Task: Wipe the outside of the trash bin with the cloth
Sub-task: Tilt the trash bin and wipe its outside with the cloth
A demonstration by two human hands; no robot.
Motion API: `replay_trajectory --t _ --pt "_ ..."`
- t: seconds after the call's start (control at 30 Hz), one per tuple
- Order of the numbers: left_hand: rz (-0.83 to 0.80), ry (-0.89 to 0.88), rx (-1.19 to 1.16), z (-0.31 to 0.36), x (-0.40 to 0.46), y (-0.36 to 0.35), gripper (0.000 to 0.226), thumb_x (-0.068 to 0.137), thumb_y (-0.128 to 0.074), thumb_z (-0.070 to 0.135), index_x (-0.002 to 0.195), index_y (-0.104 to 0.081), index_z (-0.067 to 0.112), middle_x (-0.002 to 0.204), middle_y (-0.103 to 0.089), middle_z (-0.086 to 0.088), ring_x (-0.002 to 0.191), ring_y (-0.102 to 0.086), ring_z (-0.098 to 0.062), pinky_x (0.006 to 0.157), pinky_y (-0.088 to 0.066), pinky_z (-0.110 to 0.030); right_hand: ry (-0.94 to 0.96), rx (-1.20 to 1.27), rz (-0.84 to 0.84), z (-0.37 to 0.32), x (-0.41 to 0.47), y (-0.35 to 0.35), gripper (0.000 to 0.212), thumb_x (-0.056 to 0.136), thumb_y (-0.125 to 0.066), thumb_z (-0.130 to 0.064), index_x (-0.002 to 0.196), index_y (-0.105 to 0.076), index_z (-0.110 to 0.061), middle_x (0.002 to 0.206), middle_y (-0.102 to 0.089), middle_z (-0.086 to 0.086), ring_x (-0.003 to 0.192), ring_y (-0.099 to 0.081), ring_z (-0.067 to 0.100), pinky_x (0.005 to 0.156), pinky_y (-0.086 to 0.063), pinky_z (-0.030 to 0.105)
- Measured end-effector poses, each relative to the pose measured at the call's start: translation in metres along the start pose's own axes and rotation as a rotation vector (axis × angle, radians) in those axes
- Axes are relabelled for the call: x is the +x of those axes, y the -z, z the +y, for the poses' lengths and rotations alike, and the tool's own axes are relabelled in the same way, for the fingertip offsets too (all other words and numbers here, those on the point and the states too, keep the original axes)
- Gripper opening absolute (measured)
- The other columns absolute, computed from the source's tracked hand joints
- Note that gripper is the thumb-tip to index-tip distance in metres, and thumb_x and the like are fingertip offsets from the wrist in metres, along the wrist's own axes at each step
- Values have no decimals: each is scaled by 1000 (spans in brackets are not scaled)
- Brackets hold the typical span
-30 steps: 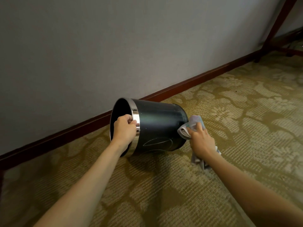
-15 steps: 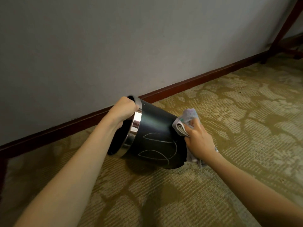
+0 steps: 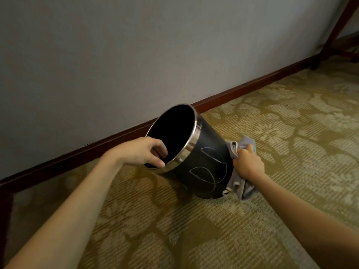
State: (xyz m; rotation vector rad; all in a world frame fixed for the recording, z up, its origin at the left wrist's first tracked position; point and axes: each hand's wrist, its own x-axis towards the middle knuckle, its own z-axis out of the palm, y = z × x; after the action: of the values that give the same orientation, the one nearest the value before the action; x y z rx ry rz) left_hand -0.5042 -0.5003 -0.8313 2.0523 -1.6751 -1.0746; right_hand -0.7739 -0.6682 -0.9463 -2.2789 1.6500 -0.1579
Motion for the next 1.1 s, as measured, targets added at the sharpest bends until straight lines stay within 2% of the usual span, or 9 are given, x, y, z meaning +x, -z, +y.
replay_trajectory --t 0.1,0.2,0.3,0.37,0.47,0.63,0.77,0.93,1.1 --pt "50 -74 45 8 4 -10 33 78 -75 21 105 -61 33 104 -64 15 97 -61 1 82 -49 -19 -30 33 3 8 3 -3 13 93 -47 -16 94 -52 -4 114 -38 15 69 -38 29 63 -37 39" --pt "42 -65 99 13 7 -13 39 78 -74 27 114 -58 34 112 -63 13 106 -57 -5 91 -49 -33 -18 62 1 4 6 -2 15 94 -47 -19 96 -53 -5 113 -38 14 61 -36 26 62 -37 38" --pt "80 -34 126 10 9 -14 43 81 -70 26 122 -56 31 122 -60 8 115 -54 -11 96 -46 -40 12 72 -1 -9 9 3 15 93 -48 -20 98 -52 -6 116 -37 14 70 -40 29 64 -37 39" --pt "123 -24 85 5 8 -14 37 82 -69 24 117 -58 32 118 -61 11 114 -54 -10 92 -46 -33 36 63 -1 -17 10 6 15 93 -48 -20 97 -50 -6 119 -36 15 75 -40 29 65 -37 39" --pt "165 -25 81 -2 2 -10 23 80 -71 24 91 -59 39 95 -65 14 95 -61 -5 80 -50 -27 61 29 -4 -26 10 9 15 94 -49 -20 97 -49 -6 123 -35 16 76 -39 29 65 -37 39" --pt "144 31 149 -19 -6 -6 32 76 -76 21 101 -60 33 99 -63 10 91 -61 -8 79 -53 -29 43 -10 -1 -29 11 10 19 93 -50 -19 104 -50 -4 128 -34 18 85 -44 34 67 -36 41" --pt "238 -36 172 -23 -7 -16 18 79 -72 25 87 -63 39 94 -64 12 89 -60 -5 76 -51 -31 17 -6 2 -21 9 8 17 93 -50 -19 101 -48 -5 130 -33 19 84 -40 31 67 -36 41" --pt "406 -110 59 -31 0 -29 22 87 -63 24 101 -63 42 96 -65 17 92 -59 0 76 -46 -23 -17 3 -5 -13 7 5 19 94 -48 -19 104 -51 -4 131 -34 18 79 -38 29 65 -36 39" --pt "574 -160 -38 -30 16 -42 32 89 -59 9 113 -65 30 86 -57 31 87 -53 21 65 -39 -1 -17 30 -19 -9 7 5 17 95 -47 -21 100 -51 -6 127 -36 16 74 -41 30 63 -37 39"
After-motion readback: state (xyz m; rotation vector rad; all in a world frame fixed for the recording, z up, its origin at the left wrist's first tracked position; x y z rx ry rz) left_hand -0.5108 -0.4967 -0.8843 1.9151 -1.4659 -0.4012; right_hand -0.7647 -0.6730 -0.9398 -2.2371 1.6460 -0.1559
